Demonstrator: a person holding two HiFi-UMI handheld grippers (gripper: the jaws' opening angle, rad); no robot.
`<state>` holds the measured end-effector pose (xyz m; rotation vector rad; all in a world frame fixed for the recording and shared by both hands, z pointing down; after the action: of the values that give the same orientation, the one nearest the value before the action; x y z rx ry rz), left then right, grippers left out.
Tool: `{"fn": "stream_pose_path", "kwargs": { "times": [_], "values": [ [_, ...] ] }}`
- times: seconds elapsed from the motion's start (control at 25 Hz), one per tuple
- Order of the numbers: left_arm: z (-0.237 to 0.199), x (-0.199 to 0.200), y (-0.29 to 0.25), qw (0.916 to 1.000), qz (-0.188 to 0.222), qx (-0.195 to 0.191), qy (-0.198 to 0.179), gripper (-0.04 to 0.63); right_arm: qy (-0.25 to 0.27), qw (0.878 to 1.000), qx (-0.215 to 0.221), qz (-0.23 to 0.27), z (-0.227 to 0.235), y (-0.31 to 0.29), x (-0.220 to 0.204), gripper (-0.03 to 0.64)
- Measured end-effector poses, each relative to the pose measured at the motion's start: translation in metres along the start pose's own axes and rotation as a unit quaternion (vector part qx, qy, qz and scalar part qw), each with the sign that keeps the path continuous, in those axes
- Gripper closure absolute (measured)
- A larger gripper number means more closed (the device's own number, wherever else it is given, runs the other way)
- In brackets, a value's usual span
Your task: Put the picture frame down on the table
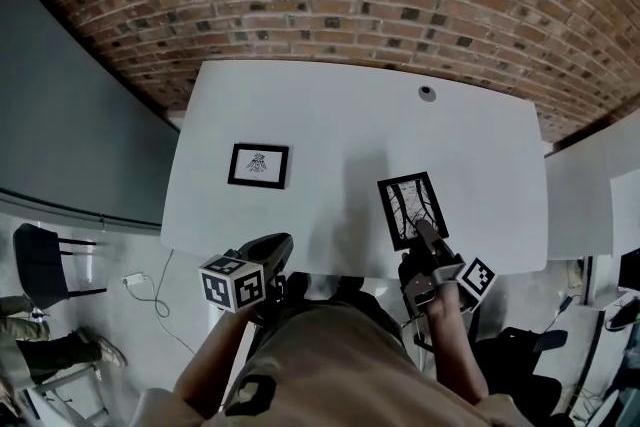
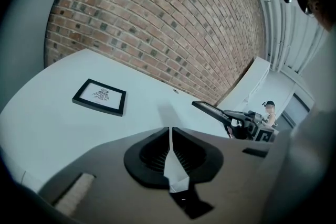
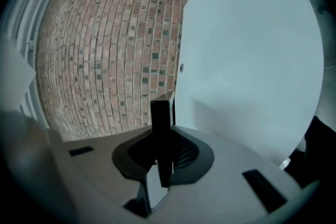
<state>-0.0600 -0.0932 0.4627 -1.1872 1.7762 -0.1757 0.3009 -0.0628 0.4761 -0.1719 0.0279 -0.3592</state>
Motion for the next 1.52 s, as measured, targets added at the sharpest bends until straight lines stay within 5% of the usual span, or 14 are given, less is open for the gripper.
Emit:
{"fn": "stream_pose_path", "kwargs": {
  "times": [0.76,1.52],
  "values": [
    [-0.01,0.007,-0.017,0.9996,-0.025,-0.011,0.005,0.577,-0.035,0.993,-0.067,0.087,0.04,-0.053,0.022,0.589],
    [-0.014,0.001,-0.008,0.9997,-0.019,0.001,0.016,0.577,-0.029,0.988,-0.102,0.109,0.071,-0.101,0.026,0.589]
  ]
}}
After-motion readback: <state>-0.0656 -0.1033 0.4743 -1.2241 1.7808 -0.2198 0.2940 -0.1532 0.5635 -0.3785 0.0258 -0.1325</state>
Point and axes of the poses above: the fingertips, and each gripper's own axes: y backward along the fingers, z to its right, x out of its top, the point moved 9 cm from there along y, backward along the fingers, and after that the axes turned 3 degrees about x, right-handed, at the moved point
